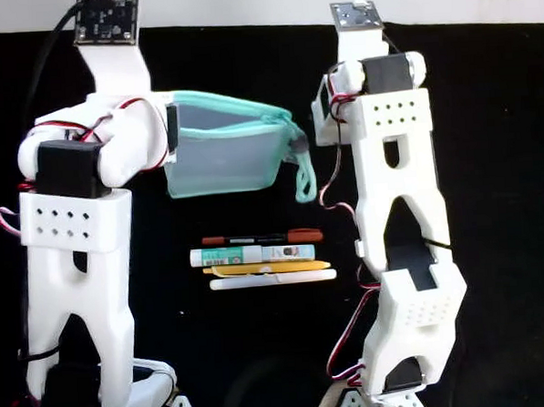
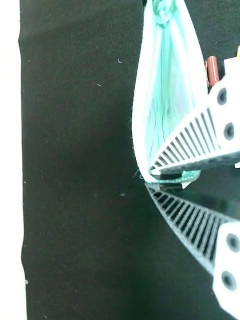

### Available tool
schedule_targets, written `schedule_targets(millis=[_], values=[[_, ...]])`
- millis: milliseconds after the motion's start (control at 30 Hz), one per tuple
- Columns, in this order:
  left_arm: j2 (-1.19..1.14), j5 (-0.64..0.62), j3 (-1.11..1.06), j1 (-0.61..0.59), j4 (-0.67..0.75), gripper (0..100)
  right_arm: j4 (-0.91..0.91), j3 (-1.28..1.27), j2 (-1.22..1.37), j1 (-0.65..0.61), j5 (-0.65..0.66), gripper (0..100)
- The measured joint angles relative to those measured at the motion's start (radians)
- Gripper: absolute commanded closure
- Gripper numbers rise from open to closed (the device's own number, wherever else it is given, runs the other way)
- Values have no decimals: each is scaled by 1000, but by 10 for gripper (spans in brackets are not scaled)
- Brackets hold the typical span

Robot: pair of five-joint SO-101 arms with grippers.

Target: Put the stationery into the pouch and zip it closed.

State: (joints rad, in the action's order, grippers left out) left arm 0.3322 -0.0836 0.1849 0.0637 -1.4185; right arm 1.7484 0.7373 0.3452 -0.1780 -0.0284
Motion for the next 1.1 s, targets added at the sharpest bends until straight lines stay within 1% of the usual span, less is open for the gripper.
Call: schedule_targets(millis=[200, 433, 700, 1100], values=[[0, 0, 0, 2, 0, 993, 0, -121, -60, -5, 12, 776], [0, 0, -20, 2, 0, 993, 0, -350, -252, -15, 167, 776], [3, 0, -41, 0, 11, 993, 0, -560, -486, -15, 278, 776], [3, 0, -41, 0, 11, 993, 0, -856, -776, -15, 494, 776]])
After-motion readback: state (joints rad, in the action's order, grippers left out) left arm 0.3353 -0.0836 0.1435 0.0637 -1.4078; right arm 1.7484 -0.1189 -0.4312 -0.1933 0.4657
